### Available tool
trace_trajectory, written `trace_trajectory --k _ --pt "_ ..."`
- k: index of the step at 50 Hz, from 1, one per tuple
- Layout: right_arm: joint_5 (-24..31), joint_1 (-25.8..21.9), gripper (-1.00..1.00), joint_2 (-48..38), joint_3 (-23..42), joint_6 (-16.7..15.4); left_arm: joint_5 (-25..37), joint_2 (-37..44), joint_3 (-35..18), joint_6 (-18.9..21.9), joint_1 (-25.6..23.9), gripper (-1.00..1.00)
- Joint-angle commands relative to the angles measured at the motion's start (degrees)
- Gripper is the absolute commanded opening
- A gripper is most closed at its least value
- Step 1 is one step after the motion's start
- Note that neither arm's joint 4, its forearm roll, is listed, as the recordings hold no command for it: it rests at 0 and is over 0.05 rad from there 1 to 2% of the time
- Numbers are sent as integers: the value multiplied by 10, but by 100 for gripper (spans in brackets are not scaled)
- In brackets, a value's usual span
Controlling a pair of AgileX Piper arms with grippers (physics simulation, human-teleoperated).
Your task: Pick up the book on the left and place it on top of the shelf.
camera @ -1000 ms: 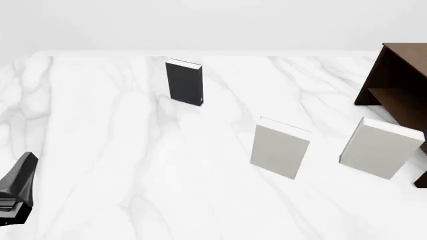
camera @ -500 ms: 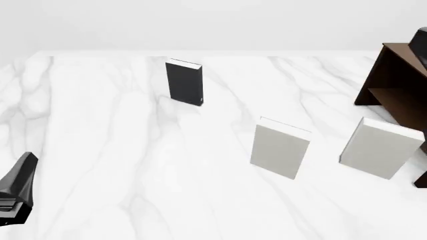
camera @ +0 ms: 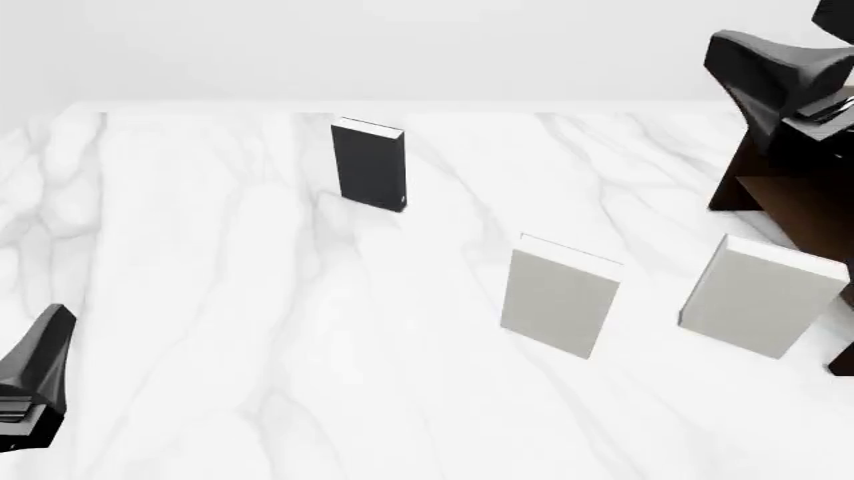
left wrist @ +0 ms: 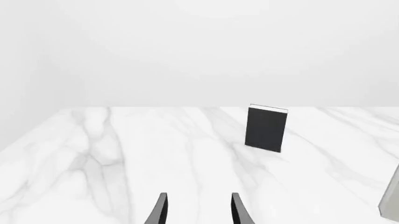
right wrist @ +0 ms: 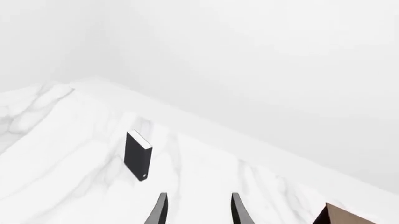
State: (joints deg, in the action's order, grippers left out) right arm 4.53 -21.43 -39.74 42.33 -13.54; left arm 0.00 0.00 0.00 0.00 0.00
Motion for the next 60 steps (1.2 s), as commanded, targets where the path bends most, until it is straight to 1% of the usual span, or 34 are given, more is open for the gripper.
trace_trajectory --k 1,6,11,19,20,28,29,30,51,60 --pt "-36 -8 100 -71 14 -12 0 0 0 0 0 100" --pt "-61 -10 100 -108 23 -17 0 0 0 0 0 100" --pt "-73 -13 100 -131 33 -18 0 0 0 0 0 100" --pt "-100 -16 100 -171 37 -12 0 0 0 0 0 100" --pt "-114 -21 100 -204 47 -15 0 0 0 0 0 100" --pt "-126 -25 100 -238 65 -15 0 0 0 0 0 100" --pt "-162 -40 100 -332 115 -14 0 0 0 0 0 100" --pt "-165 -41 100 -339 118 -13 0 0 0 0 0 100" --pt "-185 -52 100 -430 163 -12 0 0 0 0 0 100" --pt "-195 -60 100 -471 191 -5 0 0 0 0 0 100"
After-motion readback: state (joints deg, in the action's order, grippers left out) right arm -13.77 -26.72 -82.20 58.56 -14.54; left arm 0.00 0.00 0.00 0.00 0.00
